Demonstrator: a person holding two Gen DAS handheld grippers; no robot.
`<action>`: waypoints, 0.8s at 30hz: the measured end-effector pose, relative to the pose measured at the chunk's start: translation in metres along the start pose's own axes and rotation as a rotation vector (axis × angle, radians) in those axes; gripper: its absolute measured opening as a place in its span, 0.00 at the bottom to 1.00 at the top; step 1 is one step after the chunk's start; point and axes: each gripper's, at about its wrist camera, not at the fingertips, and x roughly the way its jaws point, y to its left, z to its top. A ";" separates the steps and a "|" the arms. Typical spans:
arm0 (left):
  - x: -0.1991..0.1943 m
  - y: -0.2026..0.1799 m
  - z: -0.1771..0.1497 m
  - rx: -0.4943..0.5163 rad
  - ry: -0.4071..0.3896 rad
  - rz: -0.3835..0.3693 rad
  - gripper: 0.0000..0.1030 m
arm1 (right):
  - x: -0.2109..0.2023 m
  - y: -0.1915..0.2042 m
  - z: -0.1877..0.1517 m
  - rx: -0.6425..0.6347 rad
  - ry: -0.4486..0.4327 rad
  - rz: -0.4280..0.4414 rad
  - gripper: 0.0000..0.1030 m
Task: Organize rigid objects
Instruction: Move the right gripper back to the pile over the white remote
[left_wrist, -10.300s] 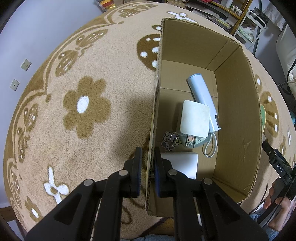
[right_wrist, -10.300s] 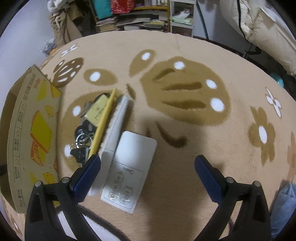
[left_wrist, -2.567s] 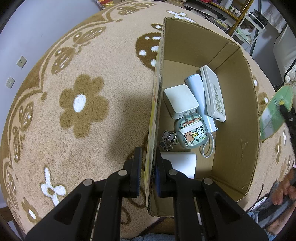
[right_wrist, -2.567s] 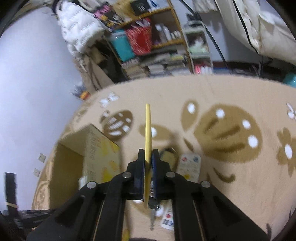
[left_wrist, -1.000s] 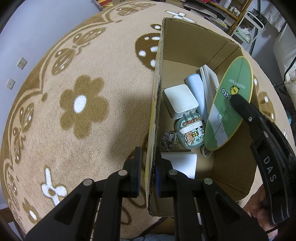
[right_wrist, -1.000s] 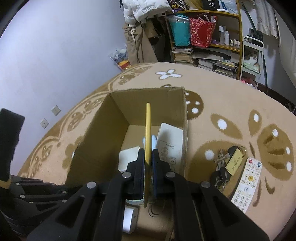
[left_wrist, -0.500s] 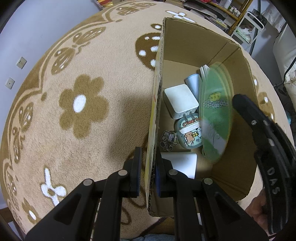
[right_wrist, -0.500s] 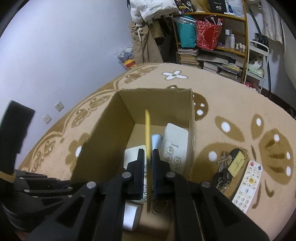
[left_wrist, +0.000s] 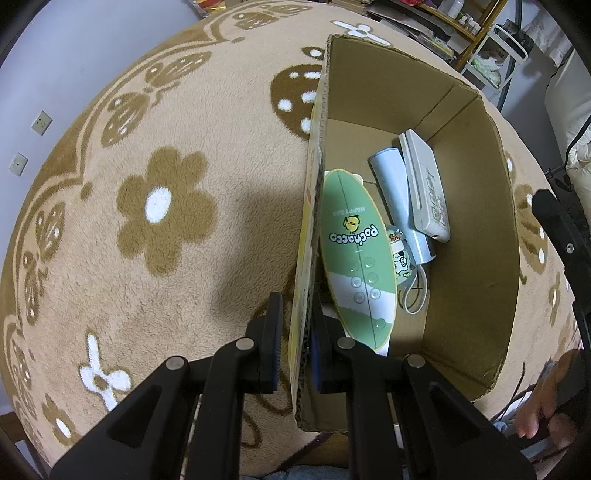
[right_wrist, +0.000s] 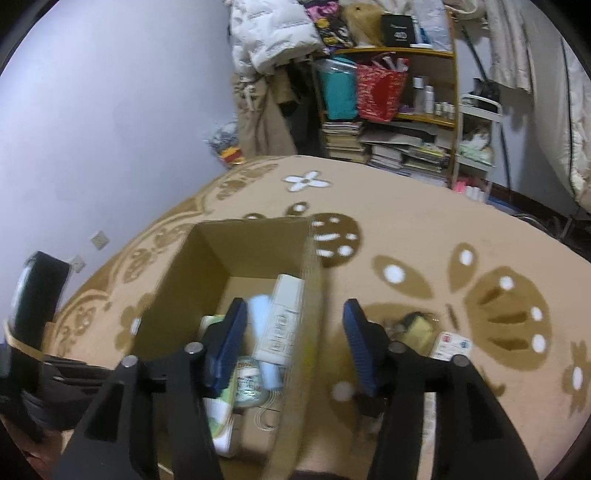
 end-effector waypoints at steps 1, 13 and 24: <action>0.000 0.000 0.000 0.000 0.000 0.000 0.13 | 0.000 -0.005 0.001 0.009 -0.001 -0.013 0.75; 0.000 0.000 0.001 -0.006 0.004 -0.010 0.13 | 0.015 -0.052 -0.006 0.101 0.042 -0.153 0.99; 0.000 -0.002 0.001 0.003 0.004 0.003 0.13 | 0.035 -0.078 -0.022 0.109 0.139 -0.180 1.00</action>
